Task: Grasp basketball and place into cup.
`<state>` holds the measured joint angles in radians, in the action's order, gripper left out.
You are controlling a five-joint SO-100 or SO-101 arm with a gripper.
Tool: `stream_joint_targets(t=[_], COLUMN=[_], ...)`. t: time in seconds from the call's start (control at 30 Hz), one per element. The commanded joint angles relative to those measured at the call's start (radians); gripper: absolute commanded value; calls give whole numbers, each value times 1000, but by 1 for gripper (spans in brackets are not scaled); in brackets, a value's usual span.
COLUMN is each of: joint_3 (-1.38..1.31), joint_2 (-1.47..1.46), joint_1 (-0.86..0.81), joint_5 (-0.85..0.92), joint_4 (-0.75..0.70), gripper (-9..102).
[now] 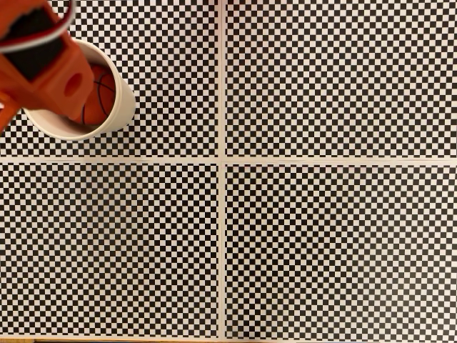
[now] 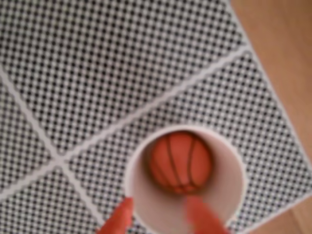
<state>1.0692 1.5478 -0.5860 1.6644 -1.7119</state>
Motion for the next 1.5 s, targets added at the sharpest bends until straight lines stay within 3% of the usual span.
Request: stream_joint_targets(t=[0.0, 0.47, 0.67, 0.83, 1.07, 1.47], joint_3=[-63, -337, -319, -167, 143, 939], joint_2=[5, 23, 155, 371, 667, 1220], joint_1=[40, 356, 502, 586, 595, 537], joint_5=[-44, -29, -58, -117, -60, 63], joint_4=[9, 60, 84, 81, 98, 491], gripper=[0, 0, 0, 0, 0, 0])
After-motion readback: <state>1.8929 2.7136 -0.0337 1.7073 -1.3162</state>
